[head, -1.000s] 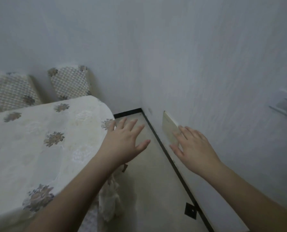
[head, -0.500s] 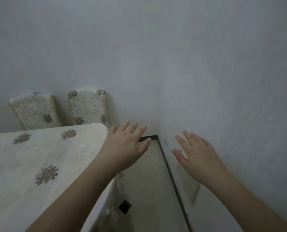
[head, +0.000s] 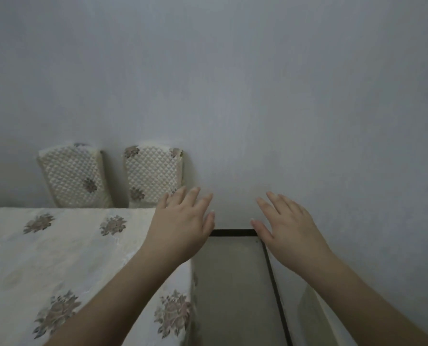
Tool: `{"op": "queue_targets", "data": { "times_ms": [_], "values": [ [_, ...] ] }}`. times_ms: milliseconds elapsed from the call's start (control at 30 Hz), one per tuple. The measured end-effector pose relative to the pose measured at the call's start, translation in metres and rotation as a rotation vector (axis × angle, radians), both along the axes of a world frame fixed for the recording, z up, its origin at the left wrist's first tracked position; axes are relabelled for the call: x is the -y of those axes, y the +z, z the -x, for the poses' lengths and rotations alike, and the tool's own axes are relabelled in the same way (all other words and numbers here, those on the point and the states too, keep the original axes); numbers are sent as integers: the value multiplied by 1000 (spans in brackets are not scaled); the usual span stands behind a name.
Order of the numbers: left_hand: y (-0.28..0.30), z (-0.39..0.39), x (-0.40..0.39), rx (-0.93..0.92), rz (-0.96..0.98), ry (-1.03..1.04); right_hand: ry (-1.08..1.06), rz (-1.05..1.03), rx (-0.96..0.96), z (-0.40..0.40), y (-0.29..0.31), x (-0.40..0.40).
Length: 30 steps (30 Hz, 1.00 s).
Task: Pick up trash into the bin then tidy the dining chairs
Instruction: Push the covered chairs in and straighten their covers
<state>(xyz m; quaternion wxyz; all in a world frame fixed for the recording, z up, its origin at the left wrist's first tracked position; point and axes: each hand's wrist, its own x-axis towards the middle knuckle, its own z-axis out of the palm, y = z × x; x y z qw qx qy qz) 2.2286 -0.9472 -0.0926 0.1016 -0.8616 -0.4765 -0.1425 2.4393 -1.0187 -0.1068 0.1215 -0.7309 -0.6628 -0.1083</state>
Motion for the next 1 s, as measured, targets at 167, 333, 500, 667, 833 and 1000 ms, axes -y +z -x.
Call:
{"op": "queue_targets", "data": {
  "times_ms": [167,333,500,667,833,1000],
  "values": [
    [-14,-21,-80,-15,-46,4,-53,13,-4,-22,-17,-59],
    [-33,-67,-149,22,-57,-48,-62,-6,10,-60,-32,-133],
    [-58,-118,-213,7,-64,-42,-10,-5,-43,-100,-55,-215],
    [-60,-151,-272,-25,-45,23,23,14,-126,-134,-57,-289],
    [-71,-159,-323,-21,-7,128,95,43,-152,-143,-64,-357],
    [-84,-146,-387,4,64,212,171,64,-142,-133,-76,-430]
  ]
}}
